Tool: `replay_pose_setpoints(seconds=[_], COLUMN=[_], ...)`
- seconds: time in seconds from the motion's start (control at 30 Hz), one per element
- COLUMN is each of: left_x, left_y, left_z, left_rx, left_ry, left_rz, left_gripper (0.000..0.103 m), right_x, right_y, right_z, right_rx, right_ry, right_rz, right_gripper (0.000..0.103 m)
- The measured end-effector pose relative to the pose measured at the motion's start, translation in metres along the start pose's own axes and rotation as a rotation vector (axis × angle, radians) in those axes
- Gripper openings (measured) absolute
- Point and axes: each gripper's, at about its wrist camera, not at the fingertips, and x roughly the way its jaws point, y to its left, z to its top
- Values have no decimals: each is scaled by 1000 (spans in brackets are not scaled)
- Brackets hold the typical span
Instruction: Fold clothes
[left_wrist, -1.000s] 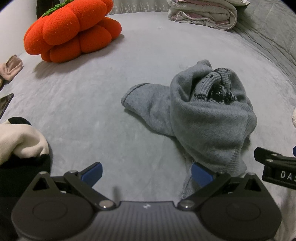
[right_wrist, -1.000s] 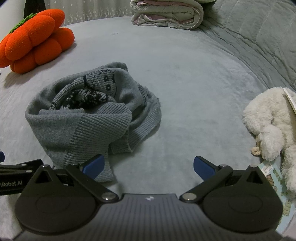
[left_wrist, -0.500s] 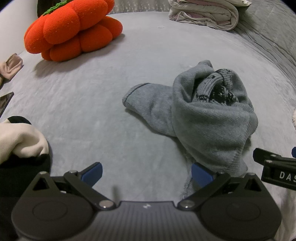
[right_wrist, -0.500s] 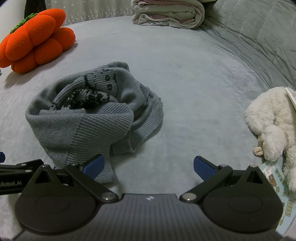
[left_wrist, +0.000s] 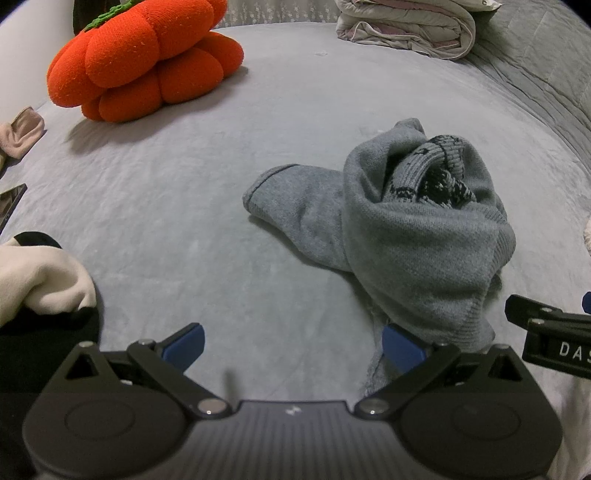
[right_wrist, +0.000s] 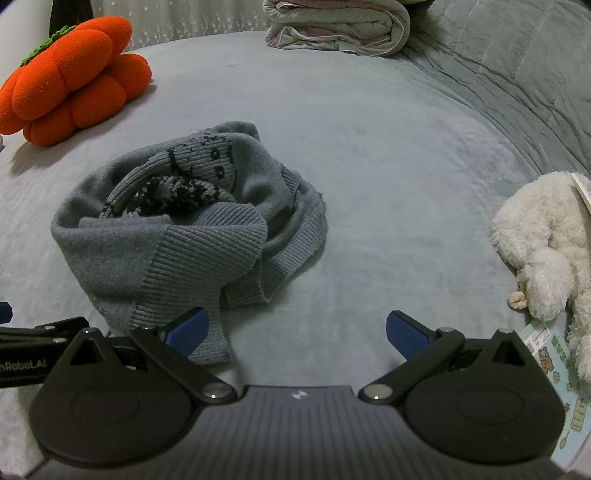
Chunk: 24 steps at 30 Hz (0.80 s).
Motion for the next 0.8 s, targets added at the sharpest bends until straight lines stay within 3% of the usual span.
replay_pose_setpoints(seconds=[0.67, 0.8], left_x=[1, -5], left_y=[1, 3], left_z=[2, 4], left_rx=[-22, -36], left_ry=[3, -25], left_rz=[26, 13], left_gripper=[102, 102], right_x=[-1, -3], right_y=[-3, -5], right_z=[0, 3], right_rx=[1, 13], right_ry=[3, -5], right_rz=[12, 23], right_gripper=[103, 103])
